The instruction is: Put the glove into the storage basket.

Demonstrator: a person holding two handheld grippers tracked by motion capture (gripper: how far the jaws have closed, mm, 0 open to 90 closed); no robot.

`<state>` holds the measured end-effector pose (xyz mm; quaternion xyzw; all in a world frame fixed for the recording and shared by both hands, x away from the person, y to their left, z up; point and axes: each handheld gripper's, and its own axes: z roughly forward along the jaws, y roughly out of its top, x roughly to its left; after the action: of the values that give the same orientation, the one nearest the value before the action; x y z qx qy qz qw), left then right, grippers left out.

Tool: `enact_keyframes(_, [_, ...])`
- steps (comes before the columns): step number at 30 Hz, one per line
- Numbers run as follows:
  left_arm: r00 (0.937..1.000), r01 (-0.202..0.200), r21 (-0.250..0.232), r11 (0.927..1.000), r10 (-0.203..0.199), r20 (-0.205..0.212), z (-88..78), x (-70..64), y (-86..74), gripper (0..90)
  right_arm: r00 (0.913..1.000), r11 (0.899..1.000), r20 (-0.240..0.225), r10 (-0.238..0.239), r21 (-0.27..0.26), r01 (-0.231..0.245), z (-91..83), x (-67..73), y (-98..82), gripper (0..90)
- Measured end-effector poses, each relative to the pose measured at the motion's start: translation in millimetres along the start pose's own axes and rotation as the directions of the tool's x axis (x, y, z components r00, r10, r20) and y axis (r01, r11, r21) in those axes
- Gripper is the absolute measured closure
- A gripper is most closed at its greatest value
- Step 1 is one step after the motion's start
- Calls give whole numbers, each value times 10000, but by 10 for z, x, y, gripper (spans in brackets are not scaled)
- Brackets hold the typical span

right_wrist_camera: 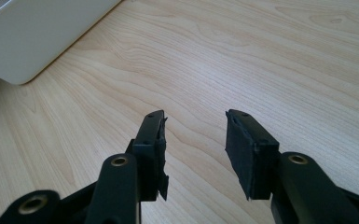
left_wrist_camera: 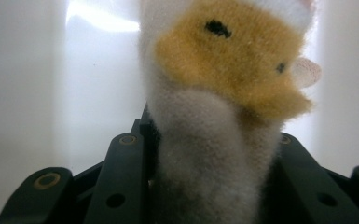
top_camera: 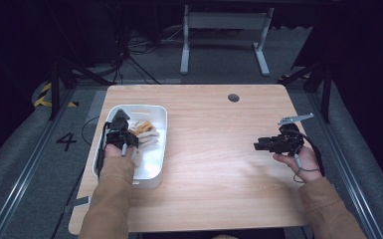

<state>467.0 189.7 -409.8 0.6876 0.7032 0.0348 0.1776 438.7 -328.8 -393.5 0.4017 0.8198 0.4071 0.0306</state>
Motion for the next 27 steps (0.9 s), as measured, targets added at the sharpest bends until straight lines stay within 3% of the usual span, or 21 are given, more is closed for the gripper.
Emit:
enact_keyframes(13, [9999,124,372,9992,-123,-47,77,10,-15,641,10000,10000,-22,51,25,-51,12,3,-4,577])
enact_keyframes(15, [9999,46,363,9993,-42,-107,75,12,-10,575,10000,10000,-15,59,33,-59,13,1,-5,577])
enact_keyframes(18, [9997,-10,261,9997,17,-255,73,4,2,393,10000,10000,-15,68,24,-68,10,-3,-7,575])
enact_keyframes(20, [9999,71,525,9986,-75,88,85,13,14,310,10000,10000,-3,51,14,-51,8,-8,-9,572])
enact_keyframes(21, [9998,-173,575,9982,173,12,90,2,15,276,10000,10000,-1,55,16,-55,8,-8,-10,572])
enact_keyframes(23, [9995,-268,670,9974,278,-138,100,-20,17,239,10000,10000,-2,45,25,-45,10,-4,-11,569])
enact_keyframes(27, [9995,-323,721,9969,327,-38,121,-40,23,159,10000,10000,-4,59,22,-59,10,-5,-12,569])
